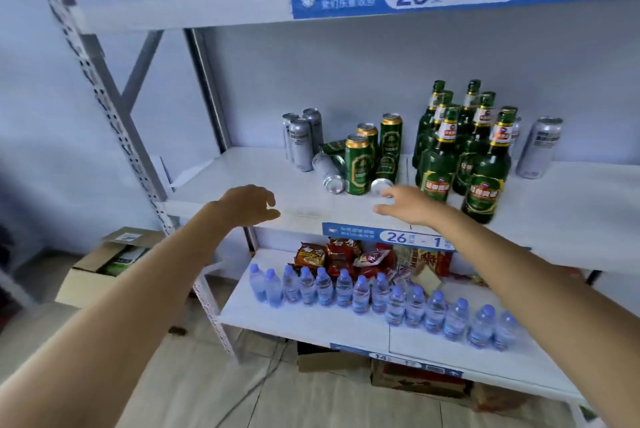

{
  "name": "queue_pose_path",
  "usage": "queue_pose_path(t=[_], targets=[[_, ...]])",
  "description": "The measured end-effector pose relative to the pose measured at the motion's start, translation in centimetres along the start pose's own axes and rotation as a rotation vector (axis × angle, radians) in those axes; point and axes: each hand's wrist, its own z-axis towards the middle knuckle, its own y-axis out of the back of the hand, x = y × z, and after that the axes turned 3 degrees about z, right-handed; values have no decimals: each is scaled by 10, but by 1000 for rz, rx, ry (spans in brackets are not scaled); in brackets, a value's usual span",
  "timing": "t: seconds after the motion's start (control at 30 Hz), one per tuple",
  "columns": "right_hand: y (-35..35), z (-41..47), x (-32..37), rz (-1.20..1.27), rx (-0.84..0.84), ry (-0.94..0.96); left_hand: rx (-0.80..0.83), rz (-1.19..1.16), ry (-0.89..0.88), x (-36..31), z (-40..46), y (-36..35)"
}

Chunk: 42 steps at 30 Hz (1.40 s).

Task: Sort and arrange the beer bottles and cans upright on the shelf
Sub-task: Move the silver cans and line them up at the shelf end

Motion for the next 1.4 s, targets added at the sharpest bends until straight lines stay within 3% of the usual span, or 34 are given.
queue_pose_path(t=[0.27, 0.57, 0.77, 1.0, 1.13, 1.4], targets=[[-31, 79, 86, -65, -35, -12, -33, -42, 100, 133, 27, 1], [-54, 201, 109, -106, -66, -142, -28, -40, 81, 183, 132, 3], [-76, 260, 105, -166, -33, -294, -42, -137, 11, 175, 215, 14], [-68, 287, 102, -246, -45, -330, -20, -558, -25, 131, 311, 15], [-73, 295, 106, -289, -8, -373, -96, -692, -151, 102, 351, 23], [-68, 300, 114, -90, 112, -603, -193, -587, -183, 75, 389, 18]])
